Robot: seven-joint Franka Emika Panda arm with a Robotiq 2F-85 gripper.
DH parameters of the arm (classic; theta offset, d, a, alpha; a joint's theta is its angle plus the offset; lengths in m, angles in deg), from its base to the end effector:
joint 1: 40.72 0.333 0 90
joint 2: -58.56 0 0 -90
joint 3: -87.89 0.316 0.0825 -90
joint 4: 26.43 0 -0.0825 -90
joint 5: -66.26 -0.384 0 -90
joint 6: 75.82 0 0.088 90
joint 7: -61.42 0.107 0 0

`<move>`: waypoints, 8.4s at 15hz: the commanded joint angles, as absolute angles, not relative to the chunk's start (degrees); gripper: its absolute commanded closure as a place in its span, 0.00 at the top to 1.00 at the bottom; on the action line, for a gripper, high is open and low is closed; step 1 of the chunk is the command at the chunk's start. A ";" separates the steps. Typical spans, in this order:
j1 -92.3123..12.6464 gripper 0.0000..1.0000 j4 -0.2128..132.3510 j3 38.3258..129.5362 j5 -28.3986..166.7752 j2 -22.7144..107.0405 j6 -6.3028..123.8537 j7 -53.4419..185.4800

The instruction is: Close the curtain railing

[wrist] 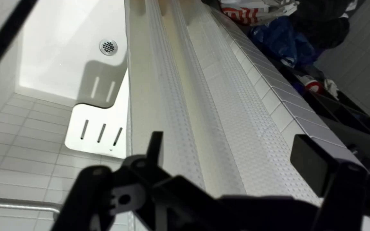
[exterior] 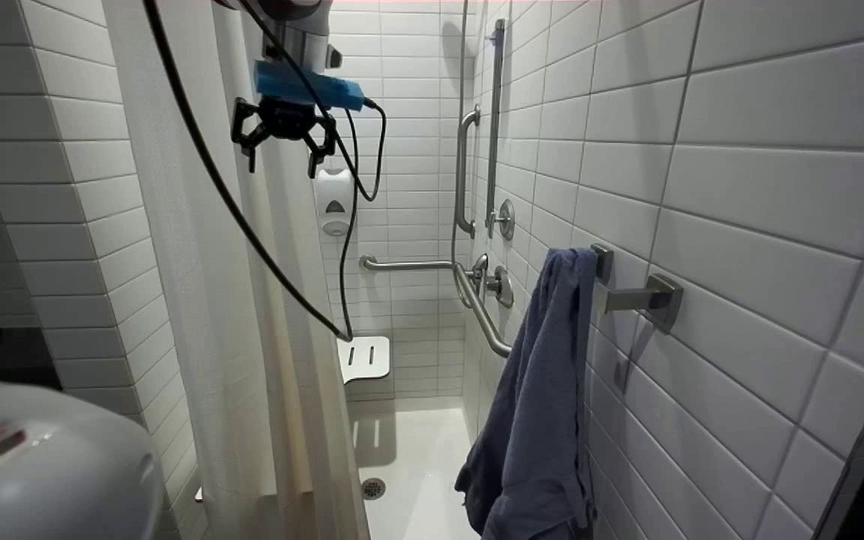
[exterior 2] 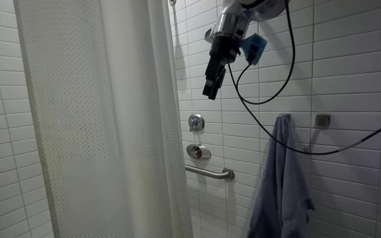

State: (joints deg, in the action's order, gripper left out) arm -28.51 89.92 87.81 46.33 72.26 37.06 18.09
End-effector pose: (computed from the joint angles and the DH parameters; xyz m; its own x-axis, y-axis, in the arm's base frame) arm 0.4886 0.1274 0.5701 0.6310 0.6968 0.3411 0.7665 -0.6277 -0.1359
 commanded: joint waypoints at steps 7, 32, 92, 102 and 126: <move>-29.66 1.00 85.35 88.57 44.52 68.64 34.16 14.62; -37.48 1.00 64.15 87.58 23.41 58.36 17.69 2.15; -38.34 0.00 27.26 89.05 28.30 31.93 16.51 0.42; -37.13 0.00 26.48 83.88 41.98 30.91 32.47 7.50; -35.43 0.00 22.95 72.30 67.78 28.07 42.04 25.65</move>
State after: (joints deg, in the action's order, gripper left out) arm -36.57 24.98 73.13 65.68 28.80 43.31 24.89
